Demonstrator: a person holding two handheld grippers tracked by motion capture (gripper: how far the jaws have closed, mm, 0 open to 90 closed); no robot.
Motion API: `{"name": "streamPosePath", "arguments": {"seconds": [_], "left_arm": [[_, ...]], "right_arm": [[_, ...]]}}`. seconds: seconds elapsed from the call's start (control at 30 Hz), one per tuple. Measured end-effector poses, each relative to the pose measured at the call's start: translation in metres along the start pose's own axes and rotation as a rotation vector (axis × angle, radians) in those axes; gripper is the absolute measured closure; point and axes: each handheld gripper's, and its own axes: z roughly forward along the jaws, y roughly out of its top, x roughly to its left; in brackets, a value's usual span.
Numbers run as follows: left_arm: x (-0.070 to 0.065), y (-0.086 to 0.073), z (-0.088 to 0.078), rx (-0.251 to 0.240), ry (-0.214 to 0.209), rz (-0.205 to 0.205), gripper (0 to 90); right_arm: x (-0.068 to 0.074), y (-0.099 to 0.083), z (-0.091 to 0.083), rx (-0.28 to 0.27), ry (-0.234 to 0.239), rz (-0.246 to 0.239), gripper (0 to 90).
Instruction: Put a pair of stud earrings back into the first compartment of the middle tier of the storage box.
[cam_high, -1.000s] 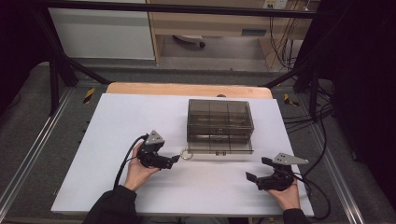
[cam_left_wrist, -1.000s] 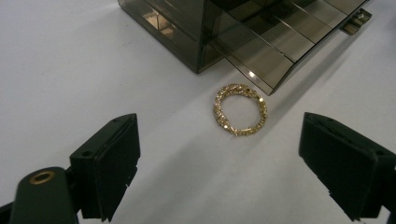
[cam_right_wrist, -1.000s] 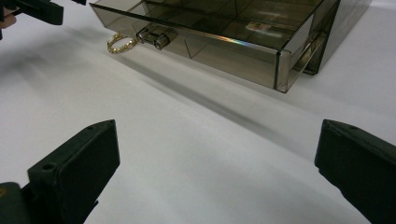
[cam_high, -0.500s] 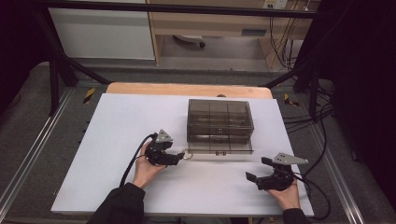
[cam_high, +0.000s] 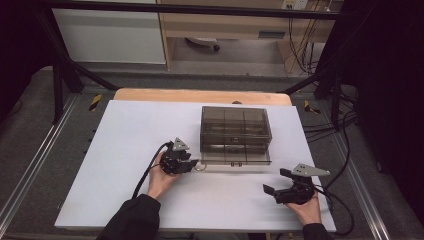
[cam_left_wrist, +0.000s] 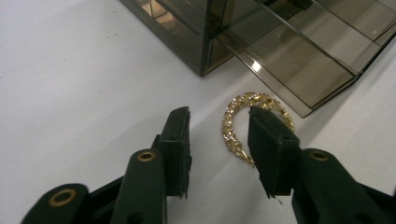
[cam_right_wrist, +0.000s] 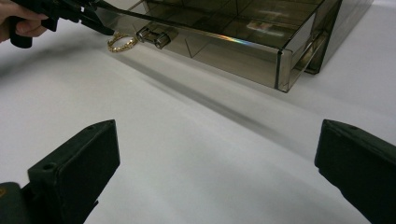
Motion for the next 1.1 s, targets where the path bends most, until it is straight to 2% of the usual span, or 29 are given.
{"name": "streamPosePath", "arguments": {"seconds": [0.27,0.63,1.1], "left_arm": [[-0.006,0.004,0.005,0.007,0.004,0.021,69.5],[-0.008,0.005,0.010,0.018,0.019,0.019,82.7],[-0.010,0.007,0.010,0.021,0.050,0.000,85.9]], "right_arm": [[0.000,0.000,0.000,0.000,0.000,0.000,0.6],[0.000,0.000,0.000,0.002,0.001,0.000,0.6],[0.000,0.000,0.000,0.001,0.001,-0.004,0.7]]}}
